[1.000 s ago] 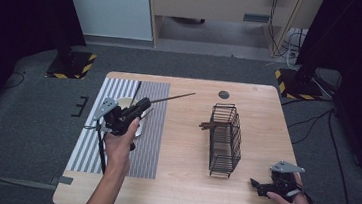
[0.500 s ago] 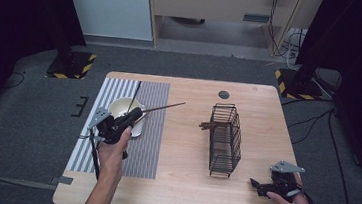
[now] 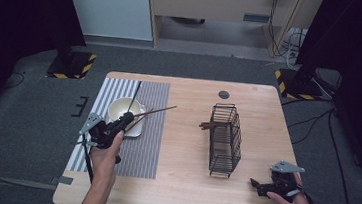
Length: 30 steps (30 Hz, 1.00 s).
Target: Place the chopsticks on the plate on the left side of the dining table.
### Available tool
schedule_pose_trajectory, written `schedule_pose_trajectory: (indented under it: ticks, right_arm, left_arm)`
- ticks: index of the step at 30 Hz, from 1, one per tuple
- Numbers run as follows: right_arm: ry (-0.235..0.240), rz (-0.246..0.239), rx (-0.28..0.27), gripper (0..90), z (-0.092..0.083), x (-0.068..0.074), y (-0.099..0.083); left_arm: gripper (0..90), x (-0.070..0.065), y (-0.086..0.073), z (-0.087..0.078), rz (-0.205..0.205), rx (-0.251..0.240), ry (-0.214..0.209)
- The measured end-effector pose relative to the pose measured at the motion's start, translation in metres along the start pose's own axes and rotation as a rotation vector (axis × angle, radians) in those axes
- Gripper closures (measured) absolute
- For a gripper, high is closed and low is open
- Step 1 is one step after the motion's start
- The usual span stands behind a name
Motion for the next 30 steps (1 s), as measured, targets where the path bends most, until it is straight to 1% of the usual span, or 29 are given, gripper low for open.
schedule_pose_trajectory:
  ticks: [7, 20, 30]
  right_arm:
    - [0.0, 0.004, 0.002, 0.3, 0.0, 0.0, 0.0]
    - [0.0, 0.0, 0.0, 0.3, 0.0, 0.0, 0.0]
    - [0.0, 0.001, 0.001, 0.3, 0.0, 0.0, 0.0]
  left_arm:
    - [83.6, 0.009, 0.001, -0.008, 0.001, -0.003, 0.017]
    - [83.6, 0.016, 0.002, -0.014, 0.001, -0.006, 0.029]
    - [83.6, 0.022, 0.002, -0.023, 0.013, 0.0, 0.04]
Point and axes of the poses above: each handheld gripper's, and its own axes: z roughly forward along the jaws, y roughly out of its top, x roughly to its left, the point moved 10 cm from there along z, roughly forward along the jaws, and after that the axes turned 15 degrees about -x, right-handed, at the moved point
